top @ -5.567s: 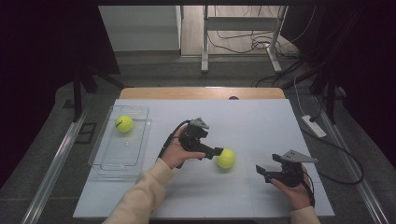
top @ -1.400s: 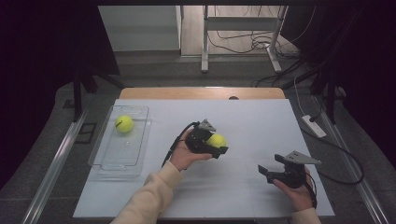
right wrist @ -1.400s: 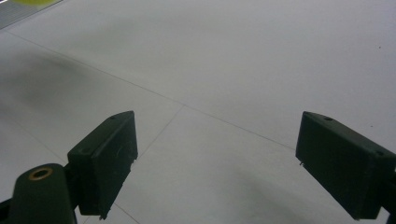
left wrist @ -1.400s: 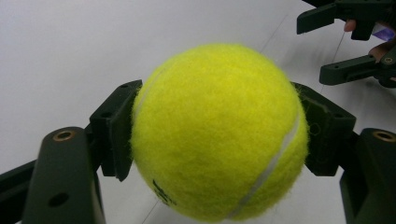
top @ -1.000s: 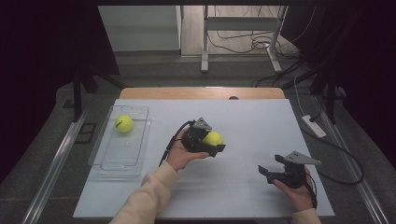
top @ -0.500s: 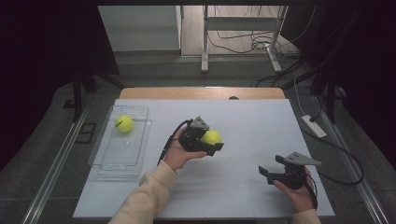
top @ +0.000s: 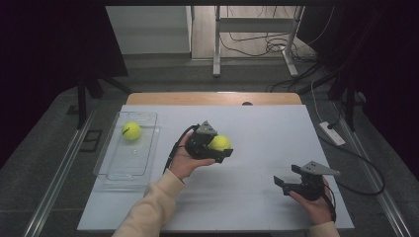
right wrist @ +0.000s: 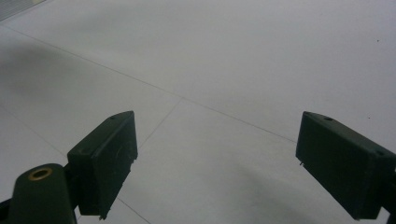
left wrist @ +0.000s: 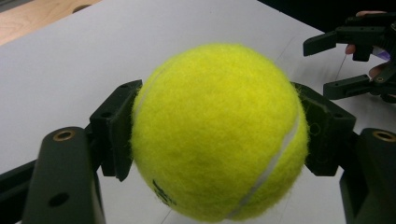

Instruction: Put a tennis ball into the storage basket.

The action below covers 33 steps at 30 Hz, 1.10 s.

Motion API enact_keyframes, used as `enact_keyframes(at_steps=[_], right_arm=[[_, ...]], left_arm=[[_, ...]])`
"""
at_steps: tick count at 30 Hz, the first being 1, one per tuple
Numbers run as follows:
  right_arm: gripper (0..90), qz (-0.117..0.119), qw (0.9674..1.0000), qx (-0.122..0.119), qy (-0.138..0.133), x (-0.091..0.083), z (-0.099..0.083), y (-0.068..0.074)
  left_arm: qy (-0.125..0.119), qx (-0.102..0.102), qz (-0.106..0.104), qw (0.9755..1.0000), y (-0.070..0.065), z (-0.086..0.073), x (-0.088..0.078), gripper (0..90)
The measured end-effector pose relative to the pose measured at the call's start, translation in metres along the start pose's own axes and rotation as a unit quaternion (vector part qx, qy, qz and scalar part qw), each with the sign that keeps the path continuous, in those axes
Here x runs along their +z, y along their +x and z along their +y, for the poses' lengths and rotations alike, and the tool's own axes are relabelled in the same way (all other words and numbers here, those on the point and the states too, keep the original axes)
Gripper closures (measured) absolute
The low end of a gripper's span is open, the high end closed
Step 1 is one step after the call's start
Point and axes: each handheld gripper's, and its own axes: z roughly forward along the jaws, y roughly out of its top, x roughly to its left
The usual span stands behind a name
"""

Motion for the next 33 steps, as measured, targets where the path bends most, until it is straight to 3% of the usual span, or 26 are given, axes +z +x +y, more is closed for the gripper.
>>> enact_keyframes(at_steps=[33], right_arm=[[12.7, 0.000, 1.0000, -0.002, 0.002, 0.000, 0.000, 0.000]], left_arm=[[-0.028, -0.007, 0.018, 0.9994, 0.010, 0.002, -0.028, 26.6]])
